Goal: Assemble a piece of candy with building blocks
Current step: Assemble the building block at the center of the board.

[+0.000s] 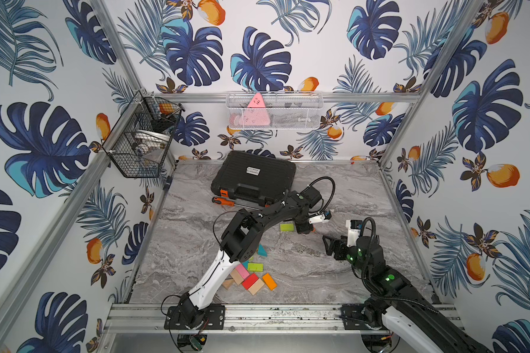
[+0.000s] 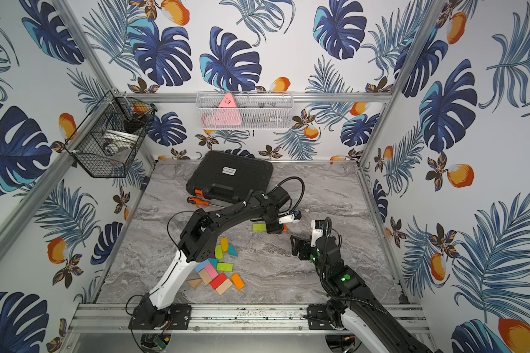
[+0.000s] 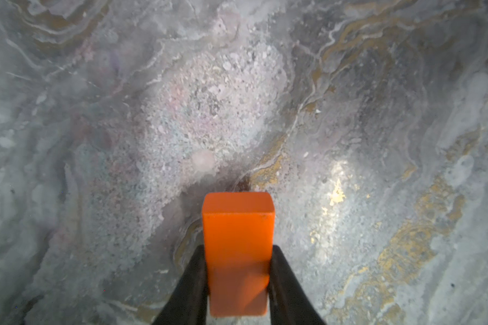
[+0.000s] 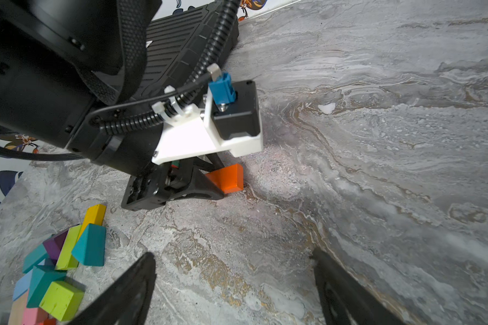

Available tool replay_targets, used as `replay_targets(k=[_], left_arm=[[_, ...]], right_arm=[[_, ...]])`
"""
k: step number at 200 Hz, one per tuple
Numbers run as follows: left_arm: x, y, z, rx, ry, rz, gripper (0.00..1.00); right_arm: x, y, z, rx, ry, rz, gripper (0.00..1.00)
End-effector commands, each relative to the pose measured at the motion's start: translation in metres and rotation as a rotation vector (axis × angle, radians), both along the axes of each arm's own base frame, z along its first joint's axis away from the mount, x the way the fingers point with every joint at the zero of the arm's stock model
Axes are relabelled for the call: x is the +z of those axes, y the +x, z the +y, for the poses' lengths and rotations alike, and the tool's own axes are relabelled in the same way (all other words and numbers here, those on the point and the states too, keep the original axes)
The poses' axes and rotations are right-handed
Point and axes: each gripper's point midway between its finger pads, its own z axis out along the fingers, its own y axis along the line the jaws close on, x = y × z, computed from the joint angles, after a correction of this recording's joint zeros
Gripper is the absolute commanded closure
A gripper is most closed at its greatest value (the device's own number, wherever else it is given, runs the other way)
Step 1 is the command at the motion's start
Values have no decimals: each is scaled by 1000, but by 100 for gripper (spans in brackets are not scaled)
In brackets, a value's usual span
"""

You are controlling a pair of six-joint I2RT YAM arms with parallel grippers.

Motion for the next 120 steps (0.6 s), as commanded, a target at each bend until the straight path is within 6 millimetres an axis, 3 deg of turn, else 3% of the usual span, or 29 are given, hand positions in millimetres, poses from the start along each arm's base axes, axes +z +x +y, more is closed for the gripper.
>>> replay_targets(k=[1,120], left_arm=[[-6,-3,14,-70,73,-15,80],[-10,1,33,-74,170,-53,78]], right_arm=[[7,3,7,25,25,-23,11],[7,0,8,41,34,-28,10]])
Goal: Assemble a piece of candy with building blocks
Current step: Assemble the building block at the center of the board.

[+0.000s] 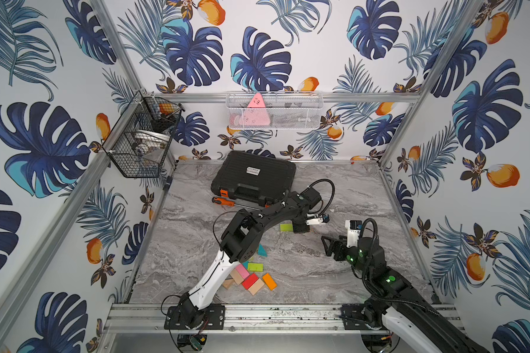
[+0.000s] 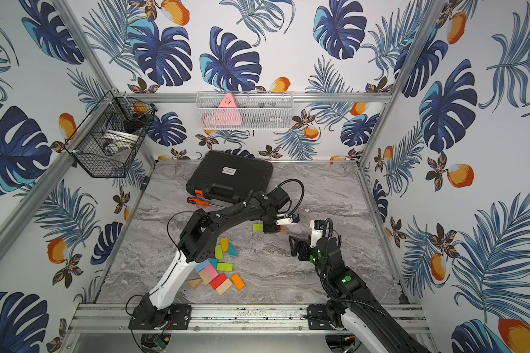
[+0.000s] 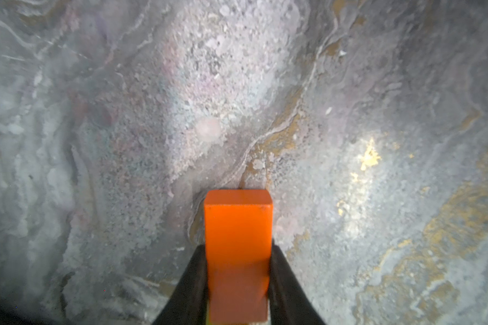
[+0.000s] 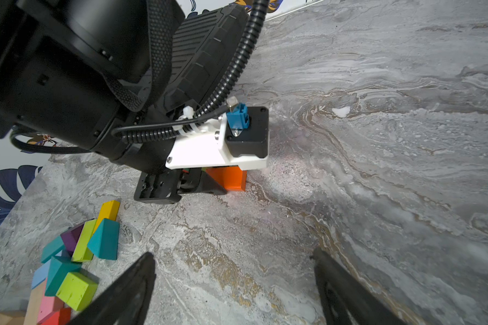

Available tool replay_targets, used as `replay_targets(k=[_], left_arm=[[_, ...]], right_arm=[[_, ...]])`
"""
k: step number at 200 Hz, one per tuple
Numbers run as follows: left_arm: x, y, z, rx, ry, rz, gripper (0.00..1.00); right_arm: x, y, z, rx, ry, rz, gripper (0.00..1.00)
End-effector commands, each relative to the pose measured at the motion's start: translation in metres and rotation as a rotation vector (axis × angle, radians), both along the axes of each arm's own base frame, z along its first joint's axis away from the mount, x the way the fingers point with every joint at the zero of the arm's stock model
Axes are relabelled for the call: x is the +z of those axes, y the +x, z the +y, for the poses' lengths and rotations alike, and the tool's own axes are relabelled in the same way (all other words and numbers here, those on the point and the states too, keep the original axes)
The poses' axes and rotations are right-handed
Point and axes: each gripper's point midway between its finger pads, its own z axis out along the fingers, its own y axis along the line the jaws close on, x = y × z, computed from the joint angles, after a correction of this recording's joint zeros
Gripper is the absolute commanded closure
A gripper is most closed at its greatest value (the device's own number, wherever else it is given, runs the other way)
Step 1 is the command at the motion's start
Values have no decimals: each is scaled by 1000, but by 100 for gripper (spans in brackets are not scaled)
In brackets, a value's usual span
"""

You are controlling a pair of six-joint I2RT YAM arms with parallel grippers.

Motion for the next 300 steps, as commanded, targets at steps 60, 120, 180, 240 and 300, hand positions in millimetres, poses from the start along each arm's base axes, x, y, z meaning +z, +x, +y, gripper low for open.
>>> replay_targets(k=[60,120,180,240,300], left_arm=[[-9,-7,23,4,88,15,78],[-7,-5,23,20,85,8,71],[0,-3,19,31,59,1,44],[23,-1,2,27,-21,-10,35],[107,16,-27,105,-259,-147,32]], right_arm=[[-3,4,10,36,-1,30,10],[-4,4,11,45,-4,35,10],[-4,5,10,39,-5,36,10],[-5,5,12,48,-6,41,9],[-1,2,10,47,4,19,9]])
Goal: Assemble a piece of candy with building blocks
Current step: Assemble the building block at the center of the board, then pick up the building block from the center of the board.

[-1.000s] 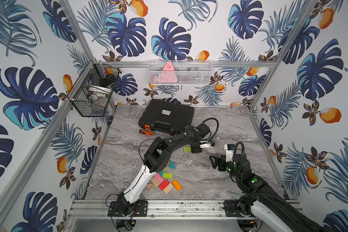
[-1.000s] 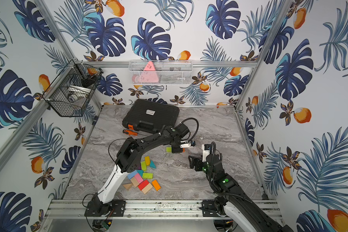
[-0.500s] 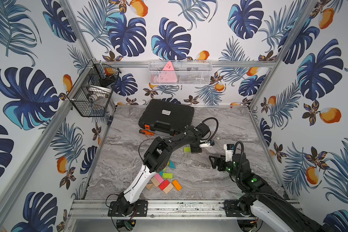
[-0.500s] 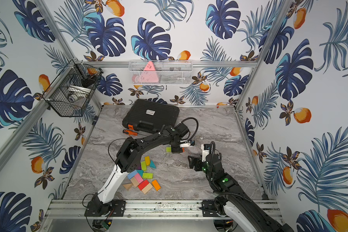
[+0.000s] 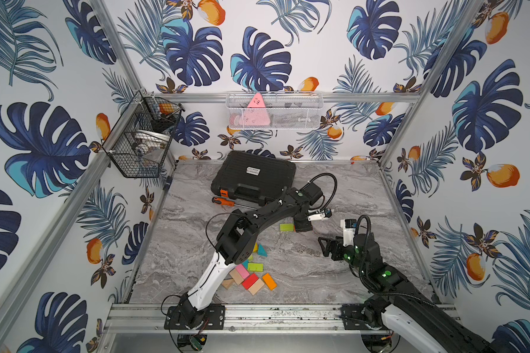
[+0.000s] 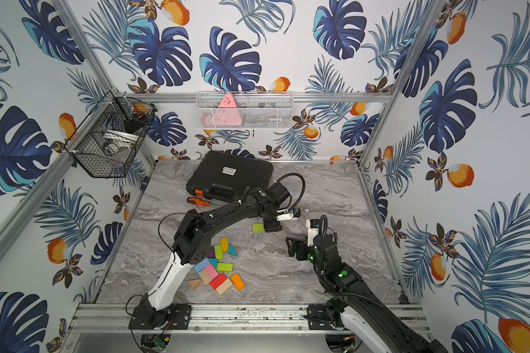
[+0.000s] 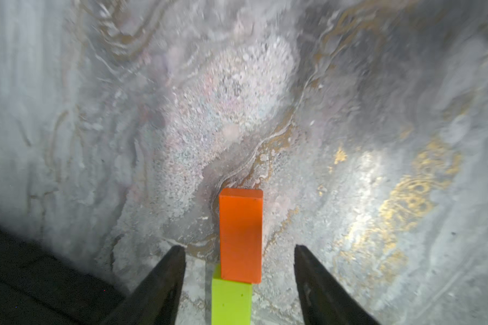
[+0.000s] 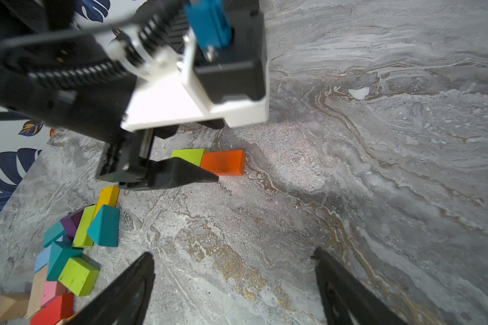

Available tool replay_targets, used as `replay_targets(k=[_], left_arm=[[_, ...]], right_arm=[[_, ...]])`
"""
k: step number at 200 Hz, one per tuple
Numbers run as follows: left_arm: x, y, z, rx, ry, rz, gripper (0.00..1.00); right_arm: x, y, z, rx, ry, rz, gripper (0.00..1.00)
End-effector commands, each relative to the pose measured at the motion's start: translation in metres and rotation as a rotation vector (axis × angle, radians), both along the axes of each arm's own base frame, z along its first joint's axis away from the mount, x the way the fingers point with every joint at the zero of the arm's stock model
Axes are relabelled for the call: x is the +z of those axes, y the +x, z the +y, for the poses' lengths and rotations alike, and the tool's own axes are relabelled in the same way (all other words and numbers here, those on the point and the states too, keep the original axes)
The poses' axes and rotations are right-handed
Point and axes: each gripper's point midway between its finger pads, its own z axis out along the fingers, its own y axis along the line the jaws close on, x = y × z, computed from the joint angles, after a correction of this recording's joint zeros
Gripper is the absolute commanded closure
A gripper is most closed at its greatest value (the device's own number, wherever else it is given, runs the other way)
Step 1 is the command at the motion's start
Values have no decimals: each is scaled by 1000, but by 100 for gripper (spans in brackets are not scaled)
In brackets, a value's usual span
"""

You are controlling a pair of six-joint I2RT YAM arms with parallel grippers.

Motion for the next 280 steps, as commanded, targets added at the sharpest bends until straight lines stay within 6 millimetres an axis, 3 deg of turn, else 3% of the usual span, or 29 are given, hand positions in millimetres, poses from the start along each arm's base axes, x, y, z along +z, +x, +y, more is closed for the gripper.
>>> replay_targets(k=[1,24,43,70,92,109,126,144,166,187,213,219,248,280], left_arm=[[47,16,-14,64,-149,-87,32],[94,41,-2,219,-258,-188,29],[133,56,24,381,-366,-205,29],[176,61,91,641,-487,-216,30],[191,35,148,776,-517,-239,30],[190,9,192,862,-505,-262,30],[184,-17,234,967,-497,-266,28],[171,-45,261,1031,-479,-270,28],[159,-69,289,1133,-504,-325,29],[155,-84,306,1195,-547,-364,27],[158,-90,316,1227,-562,-401,27],[158,-90,317,1229,-564,-411,27],[148,-89,317,1209,-531,-418,28],[147,-90,321,1216,-507,-427,29]], right_arm=[[7,0,0,0,13,-32,9],[11,-2,0,4,25,-51,9],[14,-4,4,32,32,-60,10],[21,-6,26,151,68,-52,14],[24,-3,56,255,142,48,21],[19,1,82,305,157,160,23],[8,1,118,378,50,228,22],[-3,-3,160,467,-91,243,21],[-23,1,196,512,-143,325,21],[-39,4,222,529,-143,367,22],[-66,2,246,556,-214,439,23],[-59,7,257,562,-202,429,24],[-70,12,272,572,-212,448,24],[-86,21,275,566,-282,447,25]])
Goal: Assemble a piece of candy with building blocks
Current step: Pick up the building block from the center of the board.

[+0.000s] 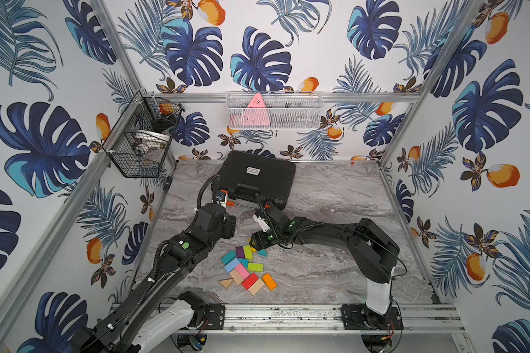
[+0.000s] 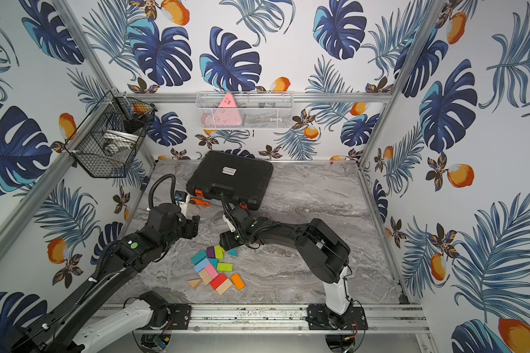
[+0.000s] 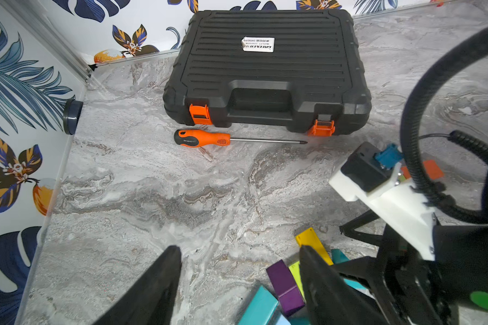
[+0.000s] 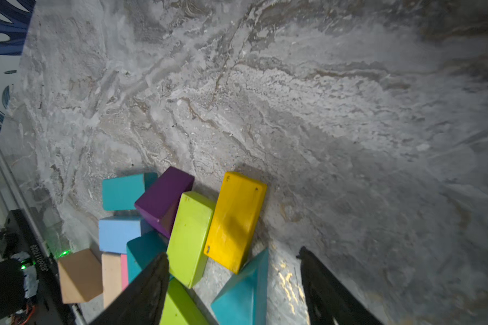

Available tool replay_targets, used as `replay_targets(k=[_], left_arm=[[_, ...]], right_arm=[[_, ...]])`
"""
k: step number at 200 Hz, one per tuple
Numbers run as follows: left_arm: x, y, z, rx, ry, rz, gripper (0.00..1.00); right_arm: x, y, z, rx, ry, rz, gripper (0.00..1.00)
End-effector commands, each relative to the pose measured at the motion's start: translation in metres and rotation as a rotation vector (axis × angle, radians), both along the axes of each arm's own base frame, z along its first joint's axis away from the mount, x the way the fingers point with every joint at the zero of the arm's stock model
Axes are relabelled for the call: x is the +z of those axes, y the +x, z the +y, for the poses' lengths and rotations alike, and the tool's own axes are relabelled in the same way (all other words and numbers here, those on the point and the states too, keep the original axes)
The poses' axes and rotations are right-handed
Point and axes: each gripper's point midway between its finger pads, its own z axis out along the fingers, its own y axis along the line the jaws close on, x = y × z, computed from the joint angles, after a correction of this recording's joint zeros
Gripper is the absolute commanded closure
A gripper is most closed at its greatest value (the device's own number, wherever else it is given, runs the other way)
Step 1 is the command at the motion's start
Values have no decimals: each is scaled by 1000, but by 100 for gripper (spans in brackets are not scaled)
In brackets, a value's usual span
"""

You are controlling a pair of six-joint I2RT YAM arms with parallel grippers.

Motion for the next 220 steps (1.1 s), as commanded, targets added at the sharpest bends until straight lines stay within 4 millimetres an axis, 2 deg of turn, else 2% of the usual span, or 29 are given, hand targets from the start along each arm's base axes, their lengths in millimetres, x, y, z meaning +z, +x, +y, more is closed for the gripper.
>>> replay_targets(k=[1,23,27,86,118,143,220], left_arm=[[7,3,4,21,8,-33,29],[8,4,3,16,8,-46,28],[9,5,4,18,10,-47,29],[12,8,12,46,15,-57,30],[12,6,15,56,18,-62,29],[10,8,13,48,20,-48,30],[2,9,9,29,21,-12,30]], right_arm=[[-13,2,-4,8,-72,-7,25],[-11,16,-5,-49,-84,-43,25],[-24,15,-5,-47,-103,-27,25],[-46,14,9,-11,-152,11,27],[-55,13,1,10,-231,-31,34],[-59,11,-11,30,-340,-88,36],[-67,-10,-38,104,-477,-105,46]])
